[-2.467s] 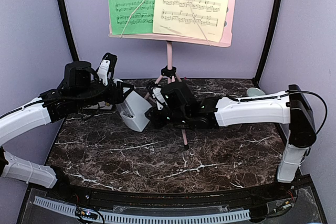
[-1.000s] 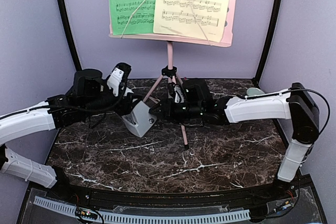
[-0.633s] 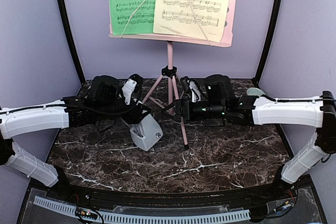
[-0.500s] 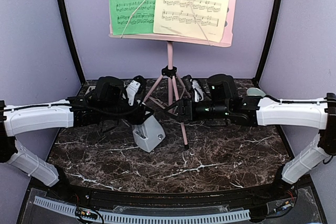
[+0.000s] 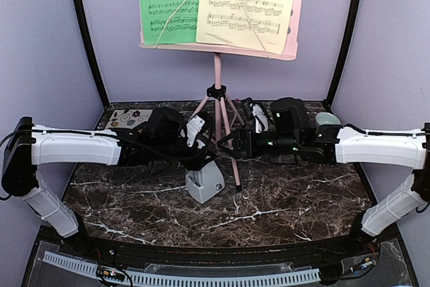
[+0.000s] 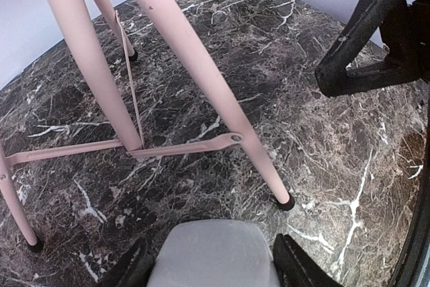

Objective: Set up the instrument practice props

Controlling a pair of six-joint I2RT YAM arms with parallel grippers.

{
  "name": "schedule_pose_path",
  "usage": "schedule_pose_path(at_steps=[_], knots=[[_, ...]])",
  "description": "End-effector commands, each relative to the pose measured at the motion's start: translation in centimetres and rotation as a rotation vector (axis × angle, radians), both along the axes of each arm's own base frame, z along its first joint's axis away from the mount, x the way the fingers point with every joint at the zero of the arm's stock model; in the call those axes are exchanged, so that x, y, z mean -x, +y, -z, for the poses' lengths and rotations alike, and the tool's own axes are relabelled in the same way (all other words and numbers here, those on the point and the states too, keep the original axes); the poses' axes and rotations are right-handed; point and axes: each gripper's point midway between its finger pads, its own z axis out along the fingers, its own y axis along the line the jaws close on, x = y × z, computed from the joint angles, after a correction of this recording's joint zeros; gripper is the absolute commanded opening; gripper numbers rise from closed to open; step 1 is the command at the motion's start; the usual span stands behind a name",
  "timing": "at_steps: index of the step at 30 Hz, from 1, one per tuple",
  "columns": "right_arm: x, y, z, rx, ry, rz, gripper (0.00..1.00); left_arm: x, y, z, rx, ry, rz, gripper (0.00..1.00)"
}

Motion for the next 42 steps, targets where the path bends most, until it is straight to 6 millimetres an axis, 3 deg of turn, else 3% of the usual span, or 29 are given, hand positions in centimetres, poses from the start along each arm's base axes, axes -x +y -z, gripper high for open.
schedule_pose_path(at_steps=[1,4,6,10,14,18,20,27,34,42], knots=[[-0.4,-0.8,-1.7,-0.004,-0.054,0.038,0.95,-0.1,-1.4,-5.1,0.118,-0.093,0.052,0.53],[-0.5,-1.0,-1.9,-0.002,-0.063,0.051,0.96,0.8,-1.4,-4.7,0.123,-0.070,0.088,0.95],[-0.6,-1.0,-2.2,-0.002,-0.072,0.050,0.98,1.4,-1.4,-4.9,0.138,-0.055,0.102,0.99],[-0.8,-0.5,-2.7,0.003,-0.082,0.032,0.98,2.5,-0.5,-6.6,0.202,-0.060,0.111,0.99],[-1.0,0.7,-2.8,0.012,-0.069,0.003,0.95,4.4,2.0,-7.4,0.234,-0.081,0.115,0.99],[-1.4,2.6,-2.5,0.029,-0.017,-0.023,0.93,6.5,3.9,-5.4,0.238,-0.053,0.181,0.92],[-1.4,3.6,-2.4,0.038,-0.006,-0.039,0.93,6.6,4.5,-5.0,0.237,-0.053,0.187,0.90],[-1.9,5.2,-0.2,0.048,0.068,-0.027,0.90,5.9,3.6,-4.4,0.247,-0.079,0.224,0.81],[-2.3,5.3,1.9,0.036,0.151,0.005,0.88,4.7,1.8,-4.0,0.244,-0.095,0.259,0.74],[-2.1,4.7,3.4,0.065,0.183,0.023,0.87,3.9,1.6,-4.3,0.247,-0.128,0.238,0.64]])
